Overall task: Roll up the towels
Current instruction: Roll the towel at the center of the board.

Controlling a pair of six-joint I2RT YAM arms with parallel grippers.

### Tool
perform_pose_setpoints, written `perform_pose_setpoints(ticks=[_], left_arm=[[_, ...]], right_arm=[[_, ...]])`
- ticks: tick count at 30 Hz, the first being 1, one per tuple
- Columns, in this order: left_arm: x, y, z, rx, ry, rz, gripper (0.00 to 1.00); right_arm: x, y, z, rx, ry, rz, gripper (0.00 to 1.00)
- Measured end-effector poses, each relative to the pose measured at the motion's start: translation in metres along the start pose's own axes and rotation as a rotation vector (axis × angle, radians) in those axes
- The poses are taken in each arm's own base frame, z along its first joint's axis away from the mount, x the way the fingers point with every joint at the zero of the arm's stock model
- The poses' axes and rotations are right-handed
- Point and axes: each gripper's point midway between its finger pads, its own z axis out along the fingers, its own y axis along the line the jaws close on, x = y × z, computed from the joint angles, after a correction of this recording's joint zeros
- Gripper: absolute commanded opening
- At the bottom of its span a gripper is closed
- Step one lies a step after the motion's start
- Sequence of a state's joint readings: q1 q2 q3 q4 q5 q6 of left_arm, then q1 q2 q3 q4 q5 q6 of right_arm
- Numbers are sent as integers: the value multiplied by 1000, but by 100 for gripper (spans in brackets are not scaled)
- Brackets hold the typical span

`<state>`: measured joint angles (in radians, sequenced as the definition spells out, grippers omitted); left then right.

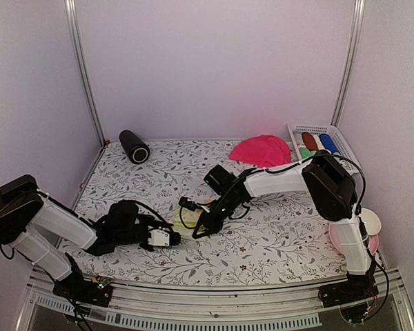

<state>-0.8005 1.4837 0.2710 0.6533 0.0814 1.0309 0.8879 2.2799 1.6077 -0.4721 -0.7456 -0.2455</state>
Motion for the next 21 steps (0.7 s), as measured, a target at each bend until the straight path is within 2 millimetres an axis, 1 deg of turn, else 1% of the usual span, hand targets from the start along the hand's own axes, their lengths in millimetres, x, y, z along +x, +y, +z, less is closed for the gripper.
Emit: perform_pose_setpoints(ticks=[1, 3, 6, 9, 10, 15, 18, 21], left_arm=[[0, 2, 1, -4, 2, -4, 25], [-1, 5, 3, -8, 6, -11, 15], [-1, 7, 6, -4, 12, -19, 0], [-1, 5, 9, 16, 22, -19, 0], [0, 4, 9, 23, 25, -20, 0], [1, -3, 12, 96, 50, -38, 0], [-1, -2, 15, 139, 64, -63, 0], [-4, 1, 17, 185, 69, -108, 0]], right_arm=[[0, 0, 0, -1, 0, 1, 6], [0, -1, -1, -4, -2, 6, 6], [1, -2, -1, -13, -5, 18, 6], [1, -3, -2, -16, -7, 23, 9], [1, -4, -2, -16, -8, 24, 11], [2, -6, -3, -9, -8, 23, 34], [4, -5, -7, 6, -14, 5, 44], [7, -2, -18, 51, -25, -30, 50]])
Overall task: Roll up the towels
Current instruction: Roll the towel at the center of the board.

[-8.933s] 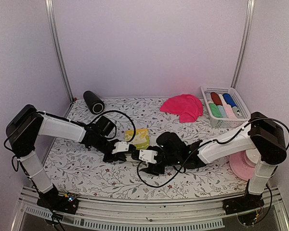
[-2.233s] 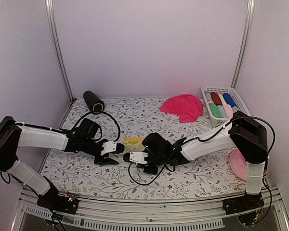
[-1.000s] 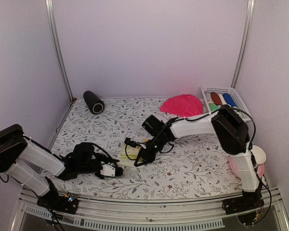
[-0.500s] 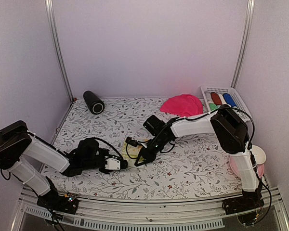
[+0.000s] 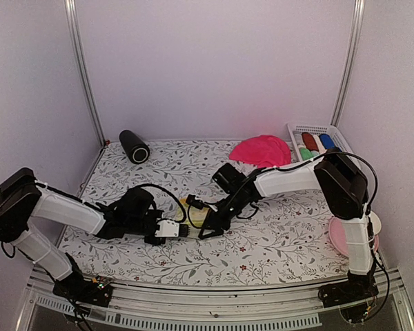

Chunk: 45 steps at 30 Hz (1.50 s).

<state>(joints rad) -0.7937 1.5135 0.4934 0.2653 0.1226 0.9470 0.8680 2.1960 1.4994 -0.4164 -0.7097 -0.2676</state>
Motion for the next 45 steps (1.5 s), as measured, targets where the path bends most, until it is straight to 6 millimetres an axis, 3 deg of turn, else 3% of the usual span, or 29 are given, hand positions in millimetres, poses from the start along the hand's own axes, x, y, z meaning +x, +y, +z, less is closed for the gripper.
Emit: perform_pose_setpoints(ticks=[7, 11, 17, 23, 37, 45], left_arm=[[0, 6, 4, 114, 15, -121, 0], [3, 5, 10, 178, 28, -176, 0], [6, 5, 12, 220, 30, -232, 0], [8, 8, 15, 248, 27, -278, 0], [9, 8, 16, 266, 16, -305, 0], [13, 10, 15, 269, 24, -326, 2]], right_arm=[[-1, 12, -41, 151, -77, -131, 56], [0, 20, -52, 227, -137, -229, 58], [12, 33, -31, 293, -123, -380, 59], [-3, 46, -14, 361, -146, -519, 59], [0, 10, 1, 509, -88, -530, 56], [-12, -1, 3, 559, -87, -530, 36]])
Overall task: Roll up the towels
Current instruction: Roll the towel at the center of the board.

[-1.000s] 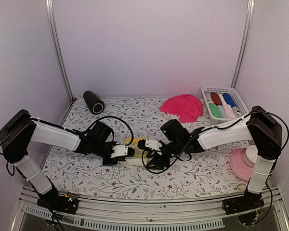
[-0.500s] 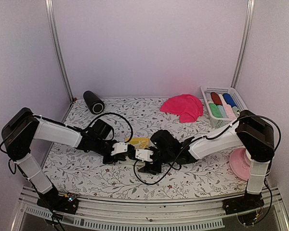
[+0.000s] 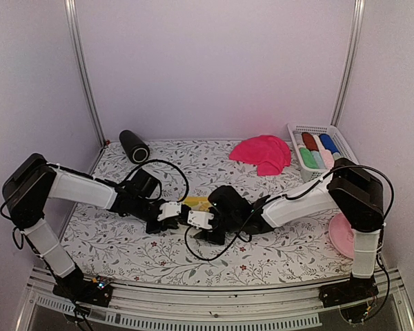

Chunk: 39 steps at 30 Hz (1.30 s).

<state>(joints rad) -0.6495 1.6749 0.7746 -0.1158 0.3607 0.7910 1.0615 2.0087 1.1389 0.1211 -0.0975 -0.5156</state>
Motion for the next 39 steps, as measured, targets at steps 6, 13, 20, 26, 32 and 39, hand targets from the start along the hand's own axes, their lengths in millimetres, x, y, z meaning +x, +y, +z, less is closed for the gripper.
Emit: perform_pose_setpoints(ticks=[6, 13, 20, 26, 32, 39], left_arm=[[5, 3, -3, 9, 7, -24, 5], [9, 4, -5, 19, 10, -44, 7], [10, 4, -6, 25, 15, -53, 8], [7, 5, -6, 31, -1, -62, 8], [6, 4, -5, 35, -6, -68, 8], [4, 4, -4, 50, -10, -74, 8]], right_arm=[[-3, -4, 4, 14, 4, 6, 28], [-5, -6, 9, 14, 7, 10, 30], [-6, -6, 10, 16, 6, 12, 40], [5, 2, 11, 19, 27, -4, 50], [7, 4, 11, 35, 1, 5, 52], [11, -8, 10, 109, 29, 9, 37]])
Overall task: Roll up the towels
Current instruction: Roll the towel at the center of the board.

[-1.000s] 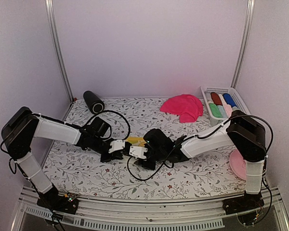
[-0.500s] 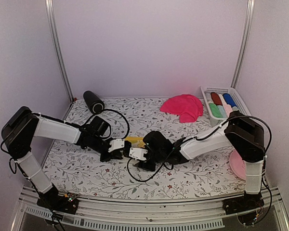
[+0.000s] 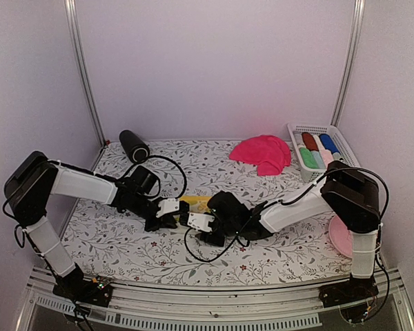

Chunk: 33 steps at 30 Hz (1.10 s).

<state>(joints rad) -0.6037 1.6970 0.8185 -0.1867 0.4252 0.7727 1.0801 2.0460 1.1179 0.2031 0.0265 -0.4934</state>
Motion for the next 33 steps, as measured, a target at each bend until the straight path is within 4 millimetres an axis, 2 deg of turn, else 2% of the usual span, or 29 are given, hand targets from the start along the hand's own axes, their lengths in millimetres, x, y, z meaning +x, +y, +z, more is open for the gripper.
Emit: perform_pose_setpoints(ticks=[8, 9, 12, 13, 15, 17, 23, 29, 33], left_arm=[[-2, 0, 1, 29, -1, -13, 11], [-3, 0, 1, 32, -4, -15, 14], [-2, 0, 0, 38, -9, -16, 37], [-2, 1, 0, 37, -10, -21, 42], [-2, 3, -3, 26, -16, -29, 53], [-2, 7, -9, -1, -30, -23, 59], [-7, 12, -42, -169, -135, 46, 60], [17, -19, -51, -285, -192, 188, 57], [16, -28, -54, -352, -208, 300, 56]], right_arm=[[5, -3, 0, 21, 23, -9, 22], [6, -2, 0, 18, 25, -10, 20], [6, 0, 1, 7, 23, -13, 20], [5, 1, 1, -2, 22, -12, 16], [3, 4, 2, -27, 20, -11, 15], [0, 8, 3, -65, 16, 3, 15], [-4, 14, 2, -210, -2, 103, 16], [-7, 15, 0, -359, 3, 238, 16], [-8, 13, 0, -446, 19, 327, 16]])
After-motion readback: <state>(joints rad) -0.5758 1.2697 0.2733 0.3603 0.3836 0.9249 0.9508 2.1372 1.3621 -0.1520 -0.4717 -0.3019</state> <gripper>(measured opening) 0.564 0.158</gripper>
